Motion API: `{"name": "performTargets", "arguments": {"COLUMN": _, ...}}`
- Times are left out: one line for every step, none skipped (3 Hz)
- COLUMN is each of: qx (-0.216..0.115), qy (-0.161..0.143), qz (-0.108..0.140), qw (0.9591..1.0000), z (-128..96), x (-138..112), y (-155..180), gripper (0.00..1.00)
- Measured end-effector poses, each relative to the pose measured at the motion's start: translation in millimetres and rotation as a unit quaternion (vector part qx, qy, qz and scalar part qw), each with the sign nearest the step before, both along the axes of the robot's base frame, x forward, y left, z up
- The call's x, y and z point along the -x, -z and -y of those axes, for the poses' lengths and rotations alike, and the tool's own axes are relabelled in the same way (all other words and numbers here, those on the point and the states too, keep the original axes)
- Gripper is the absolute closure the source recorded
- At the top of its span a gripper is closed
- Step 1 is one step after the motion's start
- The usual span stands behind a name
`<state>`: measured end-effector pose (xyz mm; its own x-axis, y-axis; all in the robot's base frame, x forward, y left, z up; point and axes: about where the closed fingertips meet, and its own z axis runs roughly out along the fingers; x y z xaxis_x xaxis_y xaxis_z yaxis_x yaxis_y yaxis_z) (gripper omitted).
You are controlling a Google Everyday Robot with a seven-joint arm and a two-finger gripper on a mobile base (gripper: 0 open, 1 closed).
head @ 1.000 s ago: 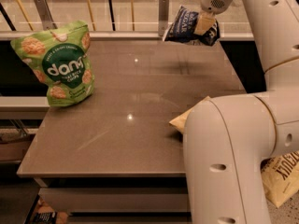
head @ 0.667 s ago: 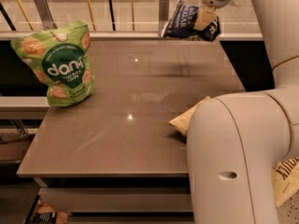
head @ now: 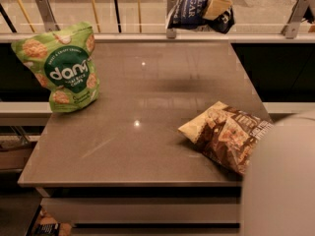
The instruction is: Move blue chip bag near green rice chip bag
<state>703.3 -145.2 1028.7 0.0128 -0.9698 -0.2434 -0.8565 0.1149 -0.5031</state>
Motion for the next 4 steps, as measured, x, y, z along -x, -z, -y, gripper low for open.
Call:
{"name": "performTargets", "arguments": {"qx": -0.016, "qy": -0.008, "qz": 0.063, "qw": 0.9978, "z": -9.2, "x": 38.7, "y": -41.5, "gripper": 1.0}}
{"name": "performTargets", "arguments": {"qx": -0.019, "qy": -0.024, "qz": 0.074, "qw": 0.9968, "z": -25.5, "x": 71.7, "y": -31.0, "gripper": 1.0}}
{"name": "performTargets", "arguments": {"qx": -0.015, "qy": -0.056, "qz": 0.022, "qw": 0.9981, "z": -41.8, "x": 88.5, "y": 28.9, "gripper": 1.0}}
{"name": "performTargets", "arguments": {"qx": -0.019, "qy": -0.086, "qz": -0.019, "qw": 0.996, "z": -54.6, "x": 94.6, "y": 68.5, "gripper": 1.0}}
